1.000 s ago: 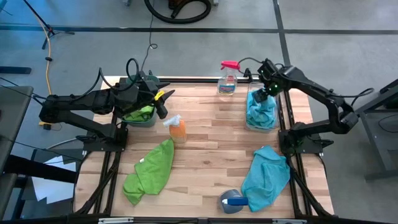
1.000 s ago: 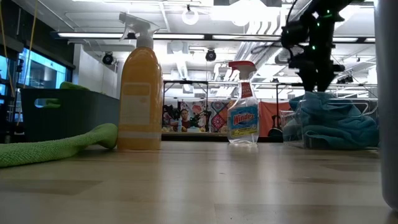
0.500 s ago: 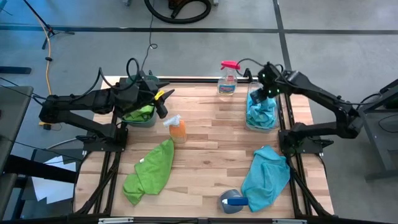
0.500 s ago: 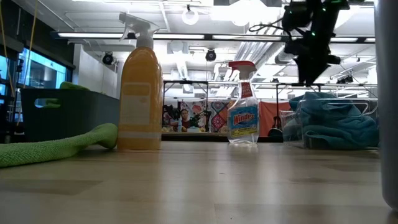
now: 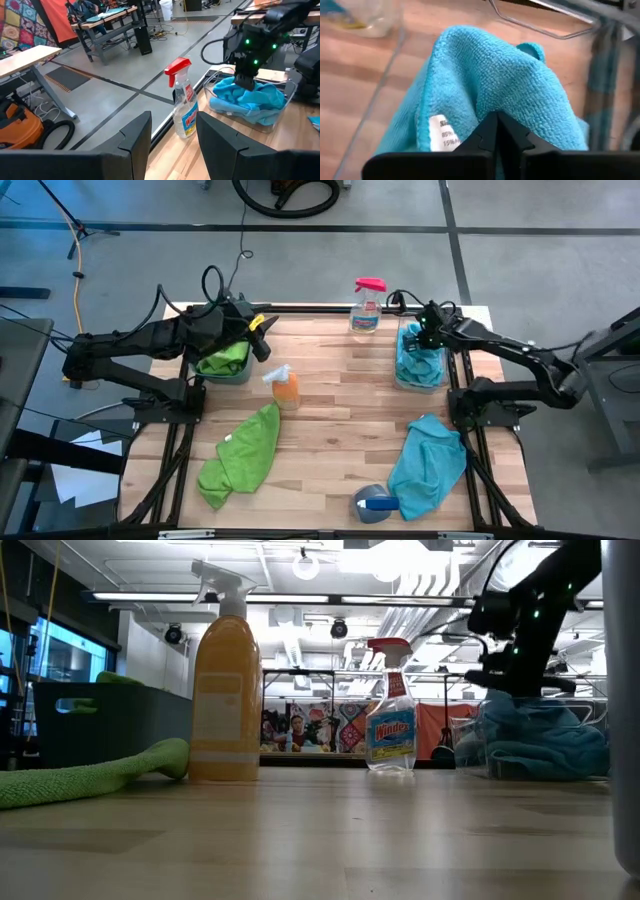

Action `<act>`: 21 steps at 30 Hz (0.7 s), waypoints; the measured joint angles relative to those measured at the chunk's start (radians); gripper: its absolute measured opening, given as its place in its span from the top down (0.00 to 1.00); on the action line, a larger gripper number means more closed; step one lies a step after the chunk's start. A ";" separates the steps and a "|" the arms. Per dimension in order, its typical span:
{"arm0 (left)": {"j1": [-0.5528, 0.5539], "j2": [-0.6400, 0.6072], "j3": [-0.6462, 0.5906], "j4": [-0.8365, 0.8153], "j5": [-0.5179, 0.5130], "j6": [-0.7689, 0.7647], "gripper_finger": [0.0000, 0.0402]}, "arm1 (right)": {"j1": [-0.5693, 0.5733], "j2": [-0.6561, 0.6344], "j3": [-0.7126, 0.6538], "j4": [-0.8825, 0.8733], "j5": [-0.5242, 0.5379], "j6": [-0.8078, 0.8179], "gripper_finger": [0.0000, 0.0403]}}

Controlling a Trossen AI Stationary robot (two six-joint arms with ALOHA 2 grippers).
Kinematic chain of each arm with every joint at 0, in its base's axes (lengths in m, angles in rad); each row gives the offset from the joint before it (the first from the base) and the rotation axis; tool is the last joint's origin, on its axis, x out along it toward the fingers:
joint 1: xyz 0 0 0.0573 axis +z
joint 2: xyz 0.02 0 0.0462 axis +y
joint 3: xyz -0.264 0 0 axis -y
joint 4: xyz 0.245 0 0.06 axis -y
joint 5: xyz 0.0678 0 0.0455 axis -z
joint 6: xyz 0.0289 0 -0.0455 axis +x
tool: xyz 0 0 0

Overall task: Sort microfiber towel by color & place in baskets
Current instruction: Put the blue microfiber towel into the transparent bin

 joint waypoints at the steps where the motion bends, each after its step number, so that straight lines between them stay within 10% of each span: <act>1: 0.003 0.000 0.000 0.000 0.000 -0.003 0.64 | -0.005 0.016 -0.011 0.024 0.000 0.014 0.98; 21: 0.004 0.000 0.000 0.000 -0.002 -0.031 0.64 | -0.021 0.086 0.258 -0.125 0.060 -0.140 0.99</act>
